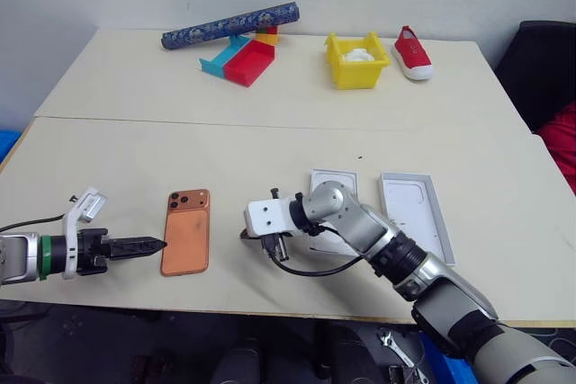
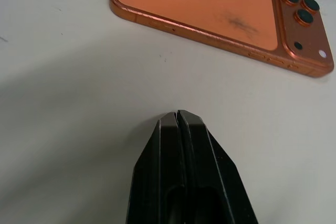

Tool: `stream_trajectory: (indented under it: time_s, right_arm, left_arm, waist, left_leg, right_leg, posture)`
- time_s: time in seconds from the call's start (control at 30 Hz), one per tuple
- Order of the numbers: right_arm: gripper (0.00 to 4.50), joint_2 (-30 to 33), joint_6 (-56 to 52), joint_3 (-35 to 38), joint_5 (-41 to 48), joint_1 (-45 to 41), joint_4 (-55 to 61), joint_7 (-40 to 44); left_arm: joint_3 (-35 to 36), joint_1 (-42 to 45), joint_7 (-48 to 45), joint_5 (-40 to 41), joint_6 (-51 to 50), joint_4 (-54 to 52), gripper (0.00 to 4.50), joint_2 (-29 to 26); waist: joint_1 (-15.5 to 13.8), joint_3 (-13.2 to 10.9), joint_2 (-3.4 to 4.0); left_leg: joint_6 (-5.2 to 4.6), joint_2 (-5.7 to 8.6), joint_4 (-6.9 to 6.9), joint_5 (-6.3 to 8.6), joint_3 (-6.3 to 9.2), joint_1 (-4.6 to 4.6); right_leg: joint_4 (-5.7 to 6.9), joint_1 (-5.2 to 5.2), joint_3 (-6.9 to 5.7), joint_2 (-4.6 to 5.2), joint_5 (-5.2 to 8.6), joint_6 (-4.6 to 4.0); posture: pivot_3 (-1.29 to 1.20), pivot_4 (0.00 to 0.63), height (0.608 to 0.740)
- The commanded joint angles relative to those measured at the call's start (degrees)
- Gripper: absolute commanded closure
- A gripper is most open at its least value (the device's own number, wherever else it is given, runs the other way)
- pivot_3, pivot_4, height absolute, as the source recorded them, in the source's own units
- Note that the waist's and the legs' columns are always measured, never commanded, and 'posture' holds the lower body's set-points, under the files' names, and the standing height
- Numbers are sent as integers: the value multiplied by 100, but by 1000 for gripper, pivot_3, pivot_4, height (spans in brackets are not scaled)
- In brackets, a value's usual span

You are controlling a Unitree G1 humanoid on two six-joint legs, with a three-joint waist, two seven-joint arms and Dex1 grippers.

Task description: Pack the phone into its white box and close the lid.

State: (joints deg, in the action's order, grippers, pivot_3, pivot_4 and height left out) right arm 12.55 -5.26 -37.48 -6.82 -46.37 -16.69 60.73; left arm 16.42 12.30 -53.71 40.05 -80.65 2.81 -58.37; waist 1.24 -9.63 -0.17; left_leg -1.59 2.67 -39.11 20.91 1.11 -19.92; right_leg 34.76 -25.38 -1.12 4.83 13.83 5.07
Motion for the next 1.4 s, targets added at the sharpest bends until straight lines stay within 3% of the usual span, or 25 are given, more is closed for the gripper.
stream_trajectory:
  time_s: [0.03, 0.13, 0.3, 0.43, 0.63, 1.07, 1.17, 1.4]
  right_arm:
    - [4484, -109, 37, 106, -28, -89, -5, 31]
    - [4484, -167, 17, 150, -54, -119, -108, -1]
    - [4484, -198, 4, 194, -99, -113, -218, -40]
    - [4484, -226, -21, 249, -135, -74, -258, -68]
    - [4484, -233, -13, 332, -196, -35, -315, -117]
    - [4484, 388, 405, 399, -531, -356, -651, 5]
    - [4484, 236, 439, 288, -553, -184, -673, 15]
    - [4484, -263, 88, 357, -355, 56, -448, 69]
  left_arm:
    - [-799, 60, 480, -110, -498, -66, 0, 507]
    - [-1024, 311, 682, -20, -842, -229, 0, 910]
    - [-1106, 589, 1286, -9, -1185, -327, 0, 1783]
    - [-1116, 611, 1588, 173, -1185, -352, 0, 2055]
    - [-1008, 670, 1808, 690, -1185, -103, 0, 2118]
    - [-981, 577, 1940, 838, -1185, 57, 0, 1640]
    - [-1008, 542, 1991, 909, -1185, -1, 0, 1645]
    - [-1201, 523, 2198, 1132, -1185, -197, 0, 1880]
  waist:
    - [-25, 7, 36]
    - [-50, 29, 82]
    - [-136, 55, 124]
    - [-136, 69, 144]
    - [-128, 72, 139]
    - [-79, 81, 122]
    - [-80, 82, 120]
    - [-46, 91, 119]
  left_leg:
    - [-2, 5, 0, -1, 0, 15]
    - [-10, 8, 10, 3, 2, 91]
    - [-29, 49, 10, -7, 10, 117]
    - [-41, 67, 21, 1, 40, 185]
    - [-27, 77, 24, 8, 88, 182]
    - [-6, 72, 103, -15, 138, 168]
    - [12, 68, 107, -13, 139, 165]
    - [40, 56, 112, -16, 145, 176]
  right_leg:
    - [5, 11, 1, 6, 0, 0]
    - [-14, 95, -6, 41, 1, -1]
    - [-9, 110, -3, 63, 1, 0]
    - [-49, 185, -2, 66, 2, 1]
    - [-65, 184, 3, 67, 2, 2]
    - [-84, 182, 0, 62, 17, 14]
    - [-87, 183, 1, 67, 58, 74]
    - [-77, 192, 0, 62, 80, 69]
  posture:
    - [0, 150, 740]
    - [0, 150, 740]
    - [0, 150, 740]
    - [0, 150, 740]
    - [0, 150, 740]
    - [0, 150, 740]
    - [0, 150, 740]
    - [0, 150, 740]
